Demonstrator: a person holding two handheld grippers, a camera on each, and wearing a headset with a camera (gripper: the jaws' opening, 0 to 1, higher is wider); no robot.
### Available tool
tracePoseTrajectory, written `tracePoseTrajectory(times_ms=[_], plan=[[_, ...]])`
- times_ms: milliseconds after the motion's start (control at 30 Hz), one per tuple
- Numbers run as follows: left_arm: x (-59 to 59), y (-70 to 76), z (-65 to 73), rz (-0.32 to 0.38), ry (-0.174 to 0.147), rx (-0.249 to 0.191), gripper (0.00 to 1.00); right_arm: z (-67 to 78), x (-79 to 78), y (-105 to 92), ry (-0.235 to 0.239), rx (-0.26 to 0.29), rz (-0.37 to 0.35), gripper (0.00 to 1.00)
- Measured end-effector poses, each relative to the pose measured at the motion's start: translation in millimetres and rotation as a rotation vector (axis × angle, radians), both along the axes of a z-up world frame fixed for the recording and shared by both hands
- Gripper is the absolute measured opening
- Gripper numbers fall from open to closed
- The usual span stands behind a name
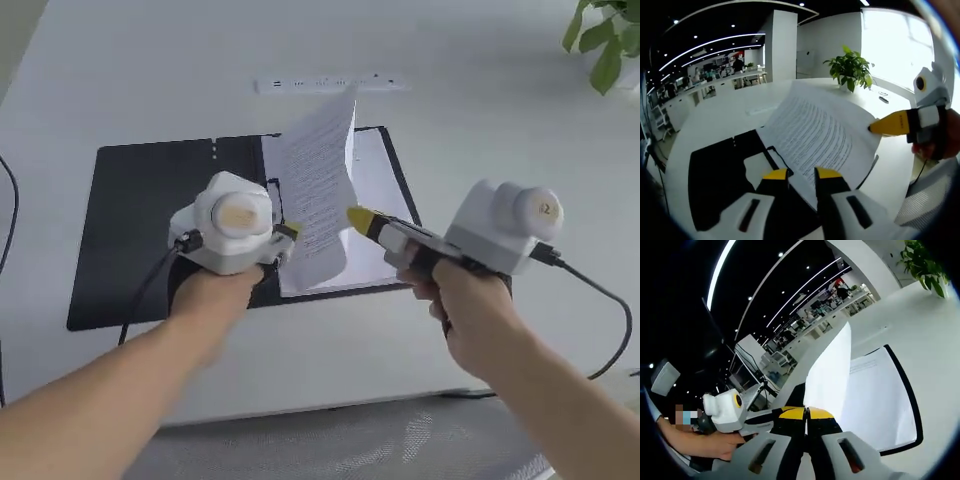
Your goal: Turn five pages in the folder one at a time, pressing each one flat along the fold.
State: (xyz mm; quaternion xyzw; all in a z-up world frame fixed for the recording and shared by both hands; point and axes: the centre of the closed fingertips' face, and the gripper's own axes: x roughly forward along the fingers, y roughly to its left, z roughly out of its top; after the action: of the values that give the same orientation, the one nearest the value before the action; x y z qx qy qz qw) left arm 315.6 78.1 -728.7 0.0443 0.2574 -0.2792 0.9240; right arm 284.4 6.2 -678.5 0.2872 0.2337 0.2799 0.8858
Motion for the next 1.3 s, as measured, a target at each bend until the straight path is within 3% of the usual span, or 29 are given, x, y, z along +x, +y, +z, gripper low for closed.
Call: tracePoseTrajectory(times_ms=[367,600,800,1033,1300], plan=[[-14.7,53.1,28.7,0.074,-0.042,-0.029,0.17,12.5,-2.5,55.9,-0.031,0.019,0.102,0.0],[-28.1,87.5,44.8,0.137,-0.066,-0.04,0.17,8.8,-4.1,96.3,-0.027,0.021,0.168,0.0],[-37.4,122.2,49.4,0.197,-0.072,-0.045,0.16,-4.2,-6.4,133.3,-0.005,0.001,0.232,0.0],[-44.1,158.1,46.1,0.259,-0.067,-0.04,0.17,-25.4,-9.7,160.1,0.036,-0.022,0.278,0.0],[-53.8,174.0,38.5,0.288,-0.046,-0.038,0.16,-50.6,-10.9,179.7,0.072,-0.057,0.311,0.0]])
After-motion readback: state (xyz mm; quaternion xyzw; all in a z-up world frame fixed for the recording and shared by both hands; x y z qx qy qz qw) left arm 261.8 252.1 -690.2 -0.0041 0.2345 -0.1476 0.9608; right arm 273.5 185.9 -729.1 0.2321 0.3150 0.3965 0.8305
